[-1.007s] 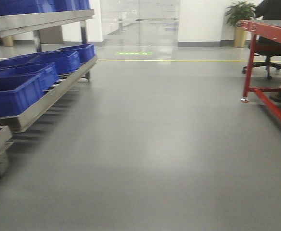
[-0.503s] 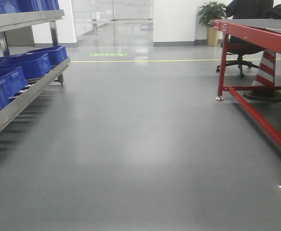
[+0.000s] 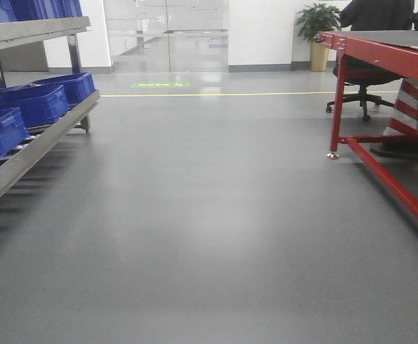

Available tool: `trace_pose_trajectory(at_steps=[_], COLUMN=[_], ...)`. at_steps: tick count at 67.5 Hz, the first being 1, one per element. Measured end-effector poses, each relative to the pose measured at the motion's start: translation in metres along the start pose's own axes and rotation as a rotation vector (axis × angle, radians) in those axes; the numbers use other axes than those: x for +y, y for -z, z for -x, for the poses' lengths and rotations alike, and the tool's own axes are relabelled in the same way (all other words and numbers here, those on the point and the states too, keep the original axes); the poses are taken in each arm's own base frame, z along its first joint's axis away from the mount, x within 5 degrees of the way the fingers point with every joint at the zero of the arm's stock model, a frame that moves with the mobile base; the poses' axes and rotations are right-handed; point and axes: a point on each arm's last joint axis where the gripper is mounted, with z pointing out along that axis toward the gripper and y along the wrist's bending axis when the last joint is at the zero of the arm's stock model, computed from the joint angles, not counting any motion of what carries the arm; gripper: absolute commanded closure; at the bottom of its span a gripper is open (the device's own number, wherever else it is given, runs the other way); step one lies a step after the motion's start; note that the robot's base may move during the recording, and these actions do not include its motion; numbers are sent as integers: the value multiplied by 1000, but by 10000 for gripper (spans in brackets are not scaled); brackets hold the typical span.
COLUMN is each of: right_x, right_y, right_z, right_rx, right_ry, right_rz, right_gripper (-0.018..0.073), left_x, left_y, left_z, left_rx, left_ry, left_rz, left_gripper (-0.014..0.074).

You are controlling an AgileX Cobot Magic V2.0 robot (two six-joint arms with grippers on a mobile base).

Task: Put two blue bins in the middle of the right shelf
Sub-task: 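Drive across the floor carrying the teal bin in both grippers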

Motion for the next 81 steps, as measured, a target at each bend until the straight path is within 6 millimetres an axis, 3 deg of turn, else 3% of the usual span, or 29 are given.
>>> trace_pose_trajectory(at_steps=[81], right_x=[0], right_y=[0], right_z=[0], right_rx=[-2], right_ry=[0], right_rz=[0], right_gripper=[711], left_x=[0], left_y=[0], left_z=[0], left_rx=[-2], left_ry=[0], left_rz=[0], left_gripper=[707])
